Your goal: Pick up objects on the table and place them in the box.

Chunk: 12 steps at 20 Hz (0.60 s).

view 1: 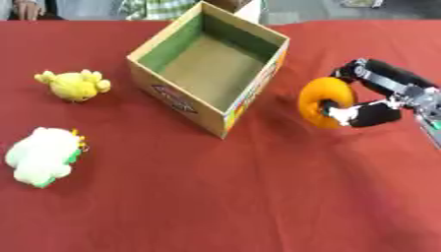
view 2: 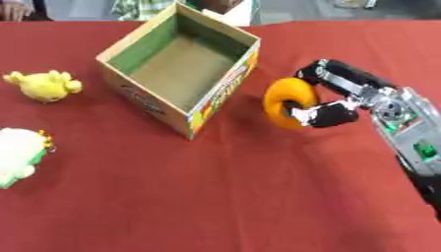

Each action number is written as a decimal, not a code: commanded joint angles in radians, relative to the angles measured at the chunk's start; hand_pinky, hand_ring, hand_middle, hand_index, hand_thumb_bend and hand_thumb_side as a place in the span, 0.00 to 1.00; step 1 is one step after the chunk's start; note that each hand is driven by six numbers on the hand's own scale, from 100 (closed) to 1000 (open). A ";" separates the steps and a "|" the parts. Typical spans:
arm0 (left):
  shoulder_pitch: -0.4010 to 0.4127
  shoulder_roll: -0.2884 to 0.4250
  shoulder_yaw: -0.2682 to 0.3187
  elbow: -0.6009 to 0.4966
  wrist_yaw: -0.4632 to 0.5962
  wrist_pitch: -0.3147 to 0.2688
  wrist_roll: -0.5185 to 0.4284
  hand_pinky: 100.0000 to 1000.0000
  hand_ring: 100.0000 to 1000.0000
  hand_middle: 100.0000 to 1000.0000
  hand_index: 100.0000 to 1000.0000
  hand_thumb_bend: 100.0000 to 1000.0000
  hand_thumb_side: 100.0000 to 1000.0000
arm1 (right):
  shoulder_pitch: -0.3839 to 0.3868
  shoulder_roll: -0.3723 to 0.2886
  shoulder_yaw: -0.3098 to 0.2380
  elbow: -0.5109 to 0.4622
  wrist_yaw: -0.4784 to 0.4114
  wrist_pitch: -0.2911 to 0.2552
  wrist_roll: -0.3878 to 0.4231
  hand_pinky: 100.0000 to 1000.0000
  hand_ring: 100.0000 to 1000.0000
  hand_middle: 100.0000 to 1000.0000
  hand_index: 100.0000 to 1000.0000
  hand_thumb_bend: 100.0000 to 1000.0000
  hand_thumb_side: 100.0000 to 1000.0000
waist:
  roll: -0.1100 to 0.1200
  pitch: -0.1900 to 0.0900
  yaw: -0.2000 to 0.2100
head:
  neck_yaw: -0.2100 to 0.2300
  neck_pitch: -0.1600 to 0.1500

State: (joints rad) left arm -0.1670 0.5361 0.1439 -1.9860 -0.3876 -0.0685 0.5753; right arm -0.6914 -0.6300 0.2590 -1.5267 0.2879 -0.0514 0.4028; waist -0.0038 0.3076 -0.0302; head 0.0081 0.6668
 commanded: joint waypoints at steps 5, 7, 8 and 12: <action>-0.011 0.017 0.001 -0.014 0.006 -0.003 -0.003 0.41 0.46 0.52 0.56 0.00 0.40 | -0.069 -0.049 -0.041 -0.060 -0.055 0.031 -0.014 0.71 0.61 0.37 0.67 0.00 0.20 | -0.001 -0.022 0.010 | -0.002 0.002; -0.013 0.017 -0.001 -0.014 0.007 -0.004 -0.005 0.41 0.46 0.52 0.56 0.00 0.40 | -0.098 -0.045 -0.042 -0.051 -0.059 0.038 -0.023 0.71 0.61 0.37 0.66 0.00 0.19 | -0.001 -0.023 0.017 | -0.004 0.003; -0.013 0.017 -0.001 -0.014 0.008 -0.005 -0.006 0.41 0.46 0.52 0.56 0.00 0.40 | -0.112 -0.042 -0.042 -0.045 -0.059 0.041 -0.028 0.71 0.61 0.37 0.66 0.00 0.19 | -0.001 -0.023 0.019 | -0.004 0.002; -0.017 0.017 -0.004 -0.014 0.010 -0.006 -0.009 0.41 0.46 0.52 0.56 0.00 0.40 | -0.187 -0.013 -0.036 0.002 -0.055 0.051 -0.048 0.71 0.61 0.37 0.66 0.00 0.15 | -0.002 -0.023 0.029 | 0.004 0.003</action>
State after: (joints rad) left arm -0.1727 0.5361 0.1375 -1.9860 -0.3792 -0.0732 0.5699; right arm -0.8547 -0.6335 0.2343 -1.5288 0.2363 -0.0030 0.3645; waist -0.0066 0.3072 -0.0015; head 0.0089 0.6677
